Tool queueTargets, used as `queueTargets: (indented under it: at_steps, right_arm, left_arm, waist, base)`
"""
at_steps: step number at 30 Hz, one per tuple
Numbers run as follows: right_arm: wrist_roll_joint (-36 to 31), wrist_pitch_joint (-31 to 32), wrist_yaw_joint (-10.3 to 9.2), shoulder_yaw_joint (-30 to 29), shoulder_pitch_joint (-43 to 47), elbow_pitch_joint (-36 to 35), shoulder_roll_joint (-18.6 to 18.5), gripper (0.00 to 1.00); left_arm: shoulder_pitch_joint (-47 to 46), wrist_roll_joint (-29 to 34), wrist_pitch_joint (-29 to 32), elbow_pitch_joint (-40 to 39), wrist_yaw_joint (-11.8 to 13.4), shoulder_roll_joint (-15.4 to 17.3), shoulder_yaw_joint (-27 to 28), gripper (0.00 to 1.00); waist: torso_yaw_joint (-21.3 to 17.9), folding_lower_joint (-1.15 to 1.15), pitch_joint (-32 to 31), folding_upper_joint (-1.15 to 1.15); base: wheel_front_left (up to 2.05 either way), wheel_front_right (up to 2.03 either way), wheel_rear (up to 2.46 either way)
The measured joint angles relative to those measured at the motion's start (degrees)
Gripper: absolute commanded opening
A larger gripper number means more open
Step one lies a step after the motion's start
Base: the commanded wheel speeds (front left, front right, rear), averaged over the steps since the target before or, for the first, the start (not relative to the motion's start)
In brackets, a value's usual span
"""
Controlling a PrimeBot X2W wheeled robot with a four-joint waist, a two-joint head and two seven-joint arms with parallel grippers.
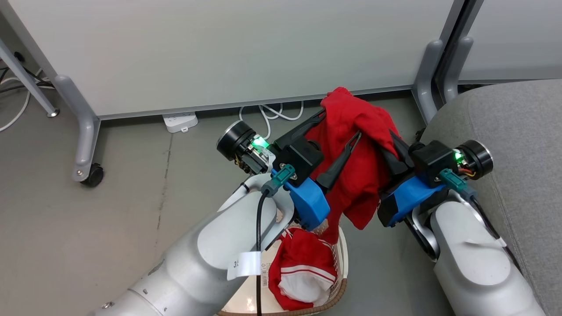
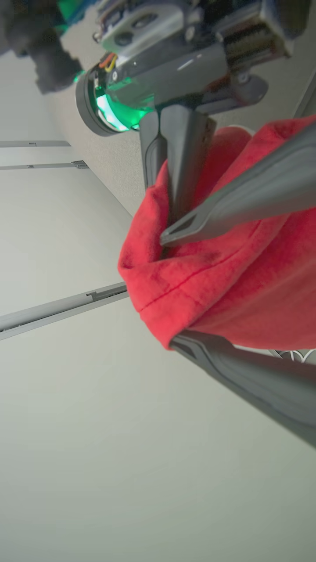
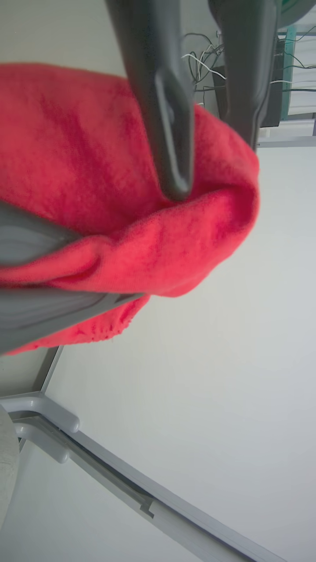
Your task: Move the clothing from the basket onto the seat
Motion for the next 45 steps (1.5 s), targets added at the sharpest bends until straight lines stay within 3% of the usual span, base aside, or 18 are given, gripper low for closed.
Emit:
queueTargets:
  at_steps: [14, 45]
  right_arm:
    - [0.5, 0.0, 0.0, -6.9, 0.2, -2.8, -0.3, 0.0]
    - [1.6, 0.0, 0.0, -28.7, 8.6, -17.1, 1.9, 0.0]
  left_arm:
    - [0.0, 0.7, 0.0, -0.4, 0.3, 0.1, -0.4, 1.0]
    - [-0.7, 3.7, 0.4, -2.5, -1.3, 0.8, -6.7, 1.0]
  waist:
    - [-4.3, 0.0, 3.0, 0.0]
    - [-24.0, 0.0, 12.9, 0.0]
  base:
    - [0.0, 0.0, 0.0]
    - [0.0, 0.0, 0.0]
